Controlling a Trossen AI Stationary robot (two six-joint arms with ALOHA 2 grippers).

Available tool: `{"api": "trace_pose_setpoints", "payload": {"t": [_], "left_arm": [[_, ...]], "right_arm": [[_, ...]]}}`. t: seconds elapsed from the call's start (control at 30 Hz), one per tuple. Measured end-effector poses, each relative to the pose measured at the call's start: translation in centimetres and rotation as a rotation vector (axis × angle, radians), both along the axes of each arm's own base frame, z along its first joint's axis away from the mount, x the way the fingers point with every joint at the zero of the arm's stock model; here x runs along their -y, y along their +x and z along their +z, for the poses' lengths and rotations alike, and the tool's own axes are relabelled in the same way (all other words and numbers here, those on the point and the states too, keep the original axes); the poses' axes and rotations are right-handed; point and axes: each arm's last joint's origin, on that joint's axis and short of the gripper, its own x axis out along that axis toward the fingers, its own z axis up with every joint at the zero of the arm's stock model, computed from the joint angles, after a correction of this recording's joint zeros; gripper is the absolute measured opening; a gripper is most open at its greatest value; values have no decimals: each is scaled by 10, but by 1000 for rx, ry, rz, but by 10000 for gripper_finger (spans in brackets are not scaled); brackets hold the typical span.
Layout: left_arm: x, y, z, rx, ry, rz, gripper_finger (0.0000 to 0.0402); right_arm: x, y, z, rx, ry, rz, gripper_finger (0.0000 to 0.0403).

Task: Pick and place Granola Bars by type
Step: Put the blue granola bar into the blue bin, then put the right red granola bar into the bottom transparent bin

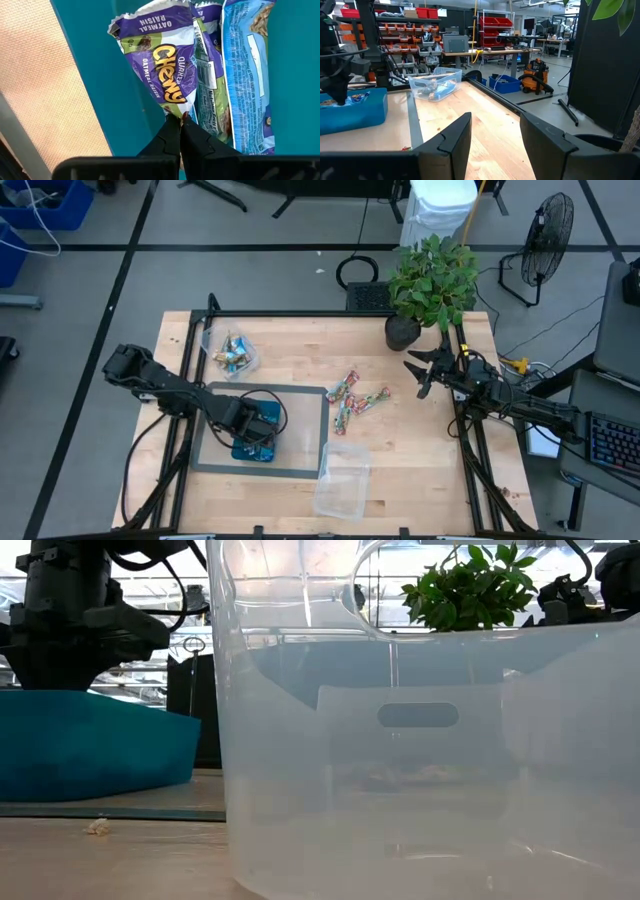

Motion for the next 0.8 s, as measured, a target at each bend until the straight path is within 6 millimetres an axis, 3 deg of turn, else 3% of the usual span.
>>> {"api": "trace_pose_setpoints", "payload": {"t": [0.33, 0.8], "left_arm": [[0, 0, 0, 2, 3, -5, 4], [-1, 1, 0, 18, 26, -85, 89]], "right_arm": [[0, 0, 0, 0, 0, 0, 160], [0, 0, 0, 0, 0, 0, 160]]}}
